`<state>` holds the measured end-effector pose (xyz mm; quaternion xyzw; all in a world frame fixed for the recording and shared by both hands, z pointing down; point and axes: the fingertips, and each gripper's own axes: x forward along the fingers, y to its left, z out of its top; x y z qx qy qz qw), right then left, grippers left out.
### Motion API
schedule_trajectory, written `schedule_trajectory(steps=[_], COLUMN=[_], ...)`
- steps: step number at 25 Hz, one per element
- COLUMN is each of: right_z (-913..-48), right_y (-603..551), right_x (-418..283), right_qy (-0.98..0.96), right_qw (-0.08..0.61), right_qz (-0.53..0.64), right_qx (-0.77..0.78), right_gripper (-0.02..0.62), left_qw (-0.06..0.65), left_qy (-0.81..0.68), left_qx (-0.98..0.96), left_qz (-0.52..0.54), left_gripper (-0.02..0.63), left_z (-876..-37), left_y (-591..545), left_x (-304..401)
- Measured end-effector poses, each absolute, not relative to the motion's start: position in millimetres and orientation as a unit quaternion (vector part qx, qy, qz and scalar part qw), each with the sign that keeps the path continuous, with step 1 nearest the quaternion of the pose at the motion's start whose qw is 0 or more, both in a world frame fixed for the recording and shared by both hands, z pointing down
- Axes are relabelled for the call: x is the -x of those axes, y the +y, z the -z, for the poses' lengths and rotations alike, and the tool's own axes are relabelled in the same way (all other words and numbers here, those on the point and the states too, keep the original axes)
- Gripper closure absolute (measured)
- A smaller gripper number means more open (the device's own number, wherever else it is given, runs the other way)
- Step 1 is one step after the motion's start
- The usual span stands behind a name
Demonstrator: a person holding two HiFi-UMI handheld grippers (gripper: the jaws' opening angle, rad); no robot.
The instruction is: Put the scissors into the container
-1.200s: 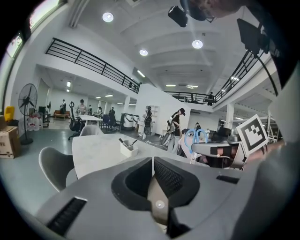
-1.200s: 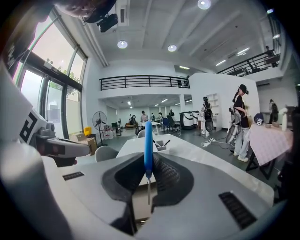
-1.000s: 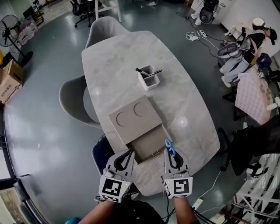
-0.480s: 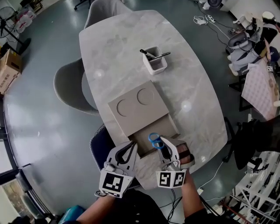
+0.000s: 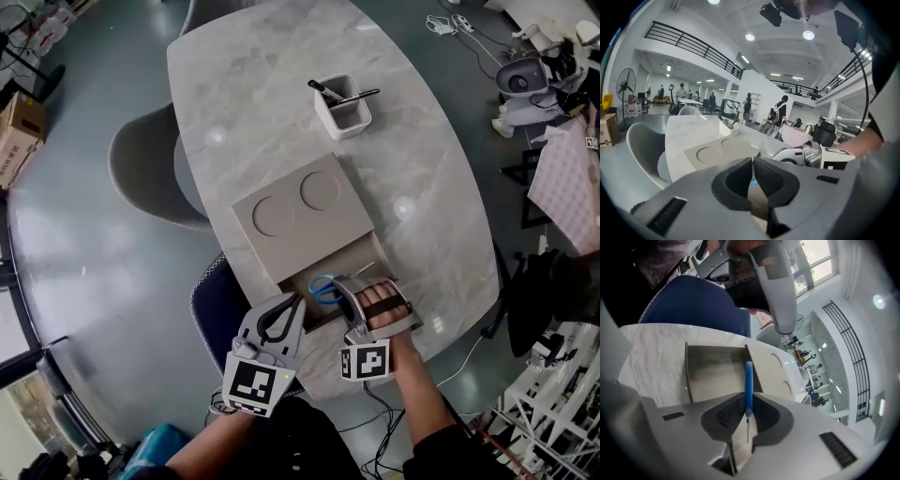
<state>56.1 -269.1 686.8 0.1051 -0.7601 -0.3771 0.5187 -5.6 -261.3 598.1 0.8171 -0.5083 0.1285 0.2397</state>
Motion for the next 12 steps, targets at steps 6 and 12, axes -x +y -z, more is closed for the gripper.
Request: schedule_trajectory(steps=[6, 12], right_z=[-707.1, -722.6], right_y=[-271.3, -264.7], right_x=[-50.0, -48.7], right_qy=[-0.739, -0.745], right_qw=[0.539, 0.551], right_qz=[0.399, 0.372], right_qx=[-0.073, -0.048], right_gripper=[0.551, 0.549], left_qw=[0.249, 0.257], left_qy=[-0.506, -0.509], left_qx=[-0.815, -0.811], left_qz=[-0.133, -0.132], left_gripper=[0.581, 0.581], left_z=[-609.3, -616.6], left_y=[-260.4, -261.5], left_x=[7.1, 9.8])
